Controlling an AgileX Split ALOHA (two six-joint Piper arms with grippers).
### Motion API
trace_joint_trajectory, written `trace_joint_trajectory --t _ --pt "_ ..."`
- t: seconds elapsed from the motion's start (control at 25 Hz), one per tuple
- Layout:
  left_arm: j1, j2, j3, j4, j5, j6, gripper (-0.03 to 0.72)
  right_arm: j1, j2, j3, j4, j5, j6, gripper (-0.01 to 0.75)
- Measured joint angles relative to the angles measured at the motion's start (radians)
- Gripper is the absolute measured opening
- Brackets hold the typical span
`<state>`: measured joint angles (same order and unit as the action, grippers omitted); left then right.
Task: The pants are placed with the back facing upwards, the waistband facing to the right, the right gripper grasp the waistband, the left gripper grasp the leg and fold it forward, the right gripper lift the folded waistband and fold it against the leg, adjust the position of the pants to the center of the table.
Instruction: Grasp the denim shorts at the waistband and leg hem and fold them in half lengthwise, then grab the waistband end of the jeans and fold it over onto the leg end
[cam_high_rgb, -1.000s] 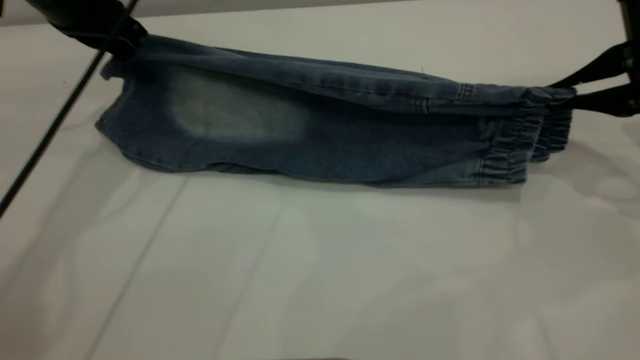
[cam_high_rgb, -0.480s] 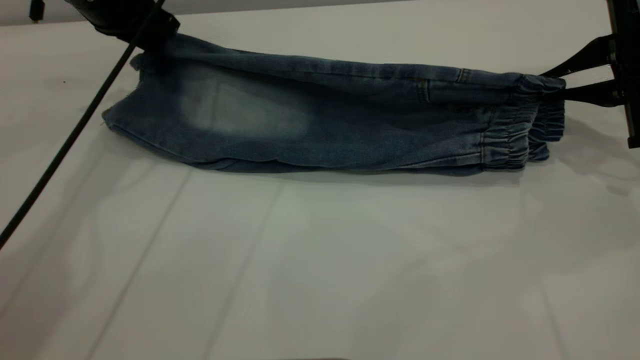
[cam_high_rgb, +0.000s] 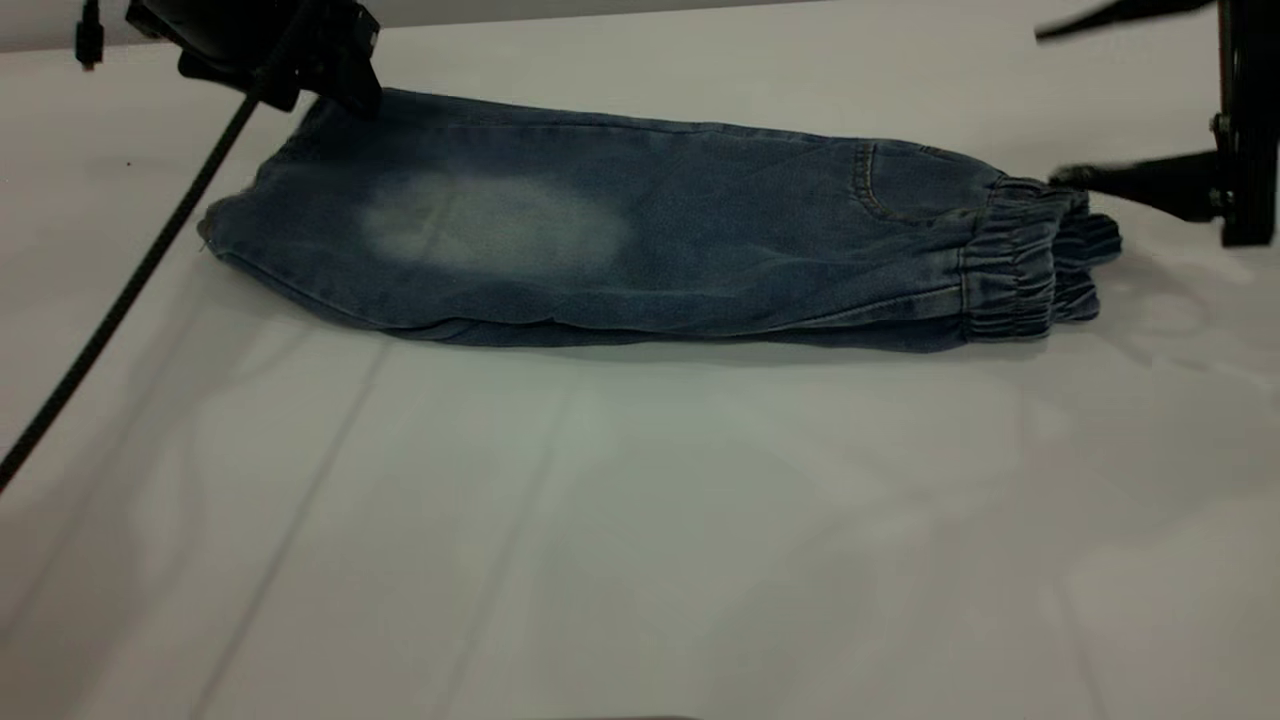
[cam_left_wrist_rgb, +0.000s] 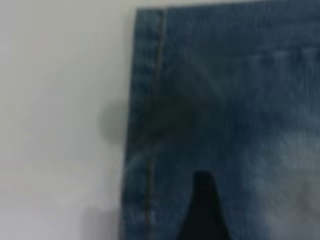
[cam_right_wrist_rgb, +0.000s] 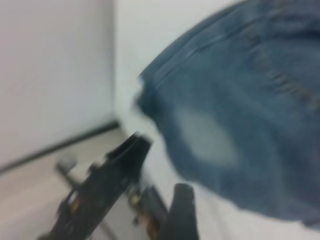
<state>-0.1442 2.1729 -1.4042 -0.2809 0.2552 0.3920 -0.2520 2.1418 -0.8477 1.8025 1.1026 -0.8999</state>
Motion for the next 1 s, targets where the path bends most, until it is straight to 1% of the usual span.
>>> trace_joint_trajectory --t 0.12,0.28,0.36,0.44,0.52,0.56,0.72,0.84,1.0 --pt "0.000 0.000 0.000 -0.003 0.027 0.000 0.528 0.000 0.000 -0.002 -0.064 0.031 -0.008 0.596" --pt "0.000 0.000 0.000 -0.004 0.043 0.000 0.528 0.022 0.000 0.002 -0.270 0.027 0.058 0.582" --pt "0.000 0.000 0.000 -0.005 0.044 0.000 0.528 0.067 0.000 0.020 -0.341 -0.022 0.085 0.581" --pt "0.000 0.000 -0.001 -0.005 0.048 0.000 0.528 0.118 0.000 0.036 -0.360 -0.125 0.095 0.582" --pt "0.000 0.000 -0.001 -0.007 0.062 0.000 0.528 0.159 0.000 0.038 -0.336 -0.209 0.096 0.590" --pt "0.000 0.000 -0.001 -0.007 0.072 0.000 0.528 0.167 0.000 0.039 -0.304 -0.240 0.094 0.599" --pt "0.000 0.000 -0.001 -0.007 0.106 0.000 0.528 0.172 0.000 0.040 -0.175 -0.308 0.069 0.627" --pt "0.000 0.000 -0.001 -0.007 0.112 0.000 0.528 0.172 0.000 0.041 -0.130 -0.358 0.064 0.629" --pt "0.000 0.000 -0.001 -0.007 0.115 0.000 0.528 0.172 0.003 0.041 -0.044 -0.393 0.035 0.624"
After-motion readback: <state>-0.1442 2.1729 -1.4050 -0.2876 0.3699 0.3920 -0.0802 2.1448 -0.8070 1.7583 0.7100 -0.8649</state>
